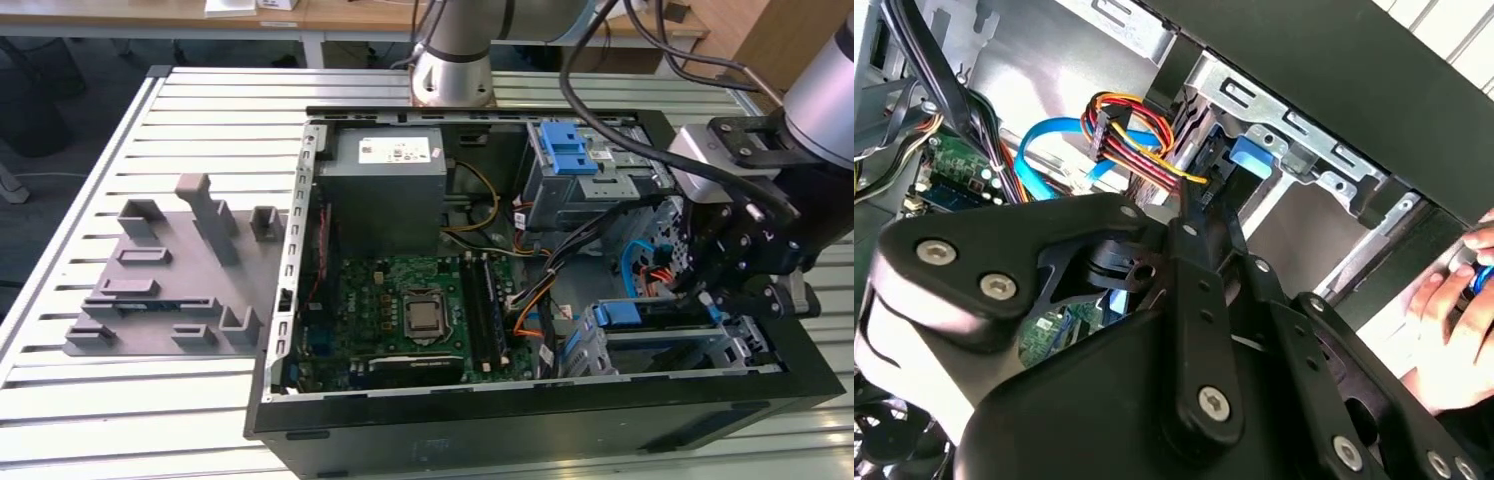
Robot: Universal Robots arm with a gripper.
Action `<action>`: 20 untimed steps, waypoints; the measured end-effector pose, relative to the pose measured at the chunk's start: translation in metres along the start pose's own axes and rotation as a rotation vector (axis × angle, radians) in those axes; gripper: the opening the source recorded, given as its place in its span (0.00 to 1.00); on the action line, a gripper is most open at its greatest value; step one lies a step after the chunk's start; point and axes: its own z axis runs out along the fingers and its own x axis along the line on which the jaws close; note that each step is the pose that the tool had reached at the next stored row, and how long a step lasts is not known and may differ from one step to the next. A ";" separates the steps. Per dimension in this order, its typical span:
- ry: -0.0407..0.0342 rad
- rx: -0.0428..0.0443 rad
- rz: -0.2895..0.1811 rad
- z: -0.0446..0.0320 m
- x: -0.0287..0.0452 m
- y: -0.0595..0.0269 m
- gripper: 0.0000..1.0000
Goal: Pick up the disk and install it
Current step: 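Insert the first disk wire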
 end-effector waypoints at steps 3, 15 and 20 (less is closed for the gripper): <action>0.0000 0.0000 0.000 -0.0037 -0.0001 -0.0001 0.16; -0.0001 0.0000 0.000 -0.0088 -0.0001 -0.0001 0.11; 0.0002 0.0000 0.000 -0.0103 -0.0001 -0.0001 0.11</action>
